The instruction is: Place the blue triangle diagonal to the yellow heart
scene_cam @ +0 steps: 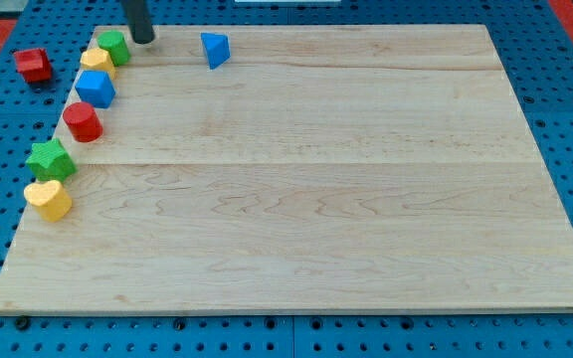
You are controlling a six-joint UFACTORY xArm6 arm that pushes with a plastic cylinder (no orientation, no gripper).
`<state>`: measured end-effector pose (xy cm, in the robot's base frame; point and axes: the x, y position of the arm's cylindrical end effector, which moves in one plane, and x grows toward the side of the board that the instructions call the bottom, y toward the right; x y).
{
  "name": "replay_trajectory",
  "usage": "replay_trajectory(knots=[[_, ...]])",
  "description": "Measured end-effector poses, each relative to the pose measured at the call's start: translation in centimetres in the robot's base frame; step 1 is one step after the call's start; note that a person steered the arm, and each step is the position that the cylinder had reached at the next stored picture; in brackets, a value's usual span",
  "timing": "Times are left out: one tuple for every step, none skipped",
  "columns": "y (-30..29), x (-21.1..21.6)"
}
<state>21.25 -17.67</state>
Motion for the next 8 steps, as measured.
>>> replay_trajectory(knots=[[8.6, -0.4], [9.3, 4.0], [8.6, 8.3], [13.1, 5.4], [11.4, 1.5], [5.5, 3.0], [7.7, 7.9], [8.6, 13.8]])
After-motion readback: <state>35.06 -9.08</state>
